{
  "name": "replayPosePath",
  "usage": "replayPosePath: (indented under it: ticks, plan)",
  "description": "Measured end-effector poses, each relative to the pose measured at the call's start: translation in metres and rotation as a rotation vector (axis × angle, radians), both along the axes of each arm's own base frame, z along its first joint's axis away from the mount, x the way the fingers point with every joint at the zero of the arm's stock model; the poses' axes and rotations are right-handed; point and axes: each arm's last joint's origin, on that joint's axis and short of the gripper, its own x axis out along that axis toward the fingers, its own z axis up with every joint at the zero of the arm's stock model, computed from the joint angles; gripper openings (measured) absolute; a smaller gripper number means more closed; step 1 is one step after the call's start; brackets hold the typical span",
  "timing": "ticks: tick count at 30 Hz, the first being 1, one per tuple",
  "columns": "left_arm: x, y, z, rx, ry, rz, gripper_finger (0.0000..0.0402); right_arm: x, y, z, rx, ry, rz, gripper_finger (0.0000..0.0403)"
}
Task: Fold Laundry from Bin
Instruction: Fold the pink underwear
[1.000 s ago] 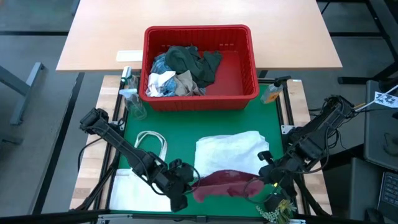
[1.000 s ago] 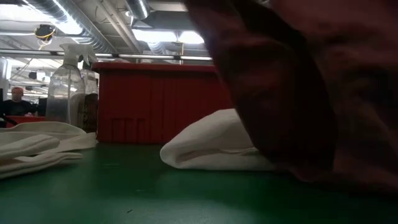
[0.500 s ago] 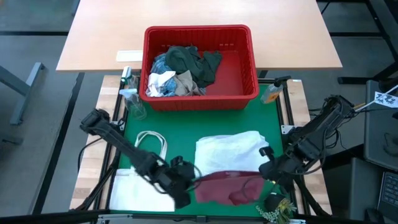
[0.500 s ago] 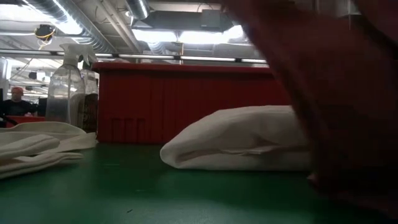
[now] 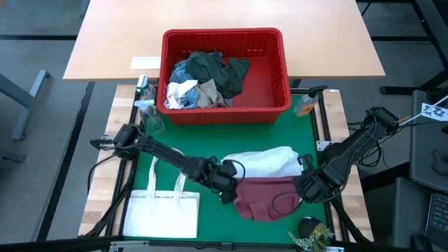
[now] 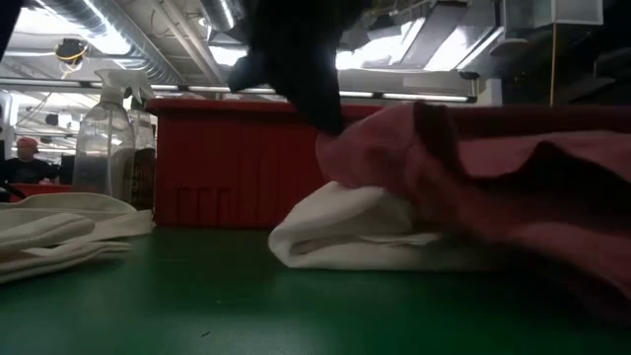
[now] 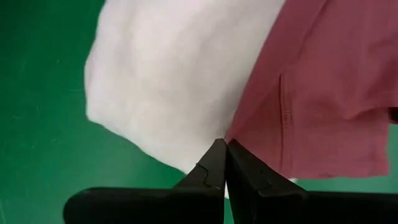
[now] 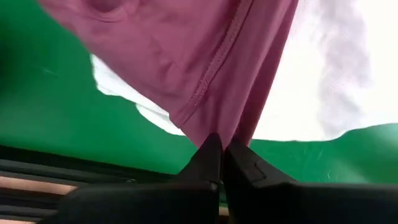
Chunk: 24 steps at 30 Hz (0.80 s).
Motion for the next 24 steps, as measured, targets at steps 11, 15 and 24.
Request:
replayPosePath:
  ticks: [11,15,24]
  plan:
    - [0.005,0.02,0.0,0.039,0.031,-0.036,0.0,-0.003,-0.007,-0.011,-0.106,-0.031,0.009,0.0005]
    - [0.003,0.017,-0.001,0.034,0.052,-0.085,0.002,-0.004,-0.007,-0.011,-0.104,-0.019,0.017,0.0005]
    - [0.0,0.006,-0.001,0.059,0.053,-0.163,0.0112,-0.005,-0.007,-0.011,-0.093,0.002,0.016,0.0017]
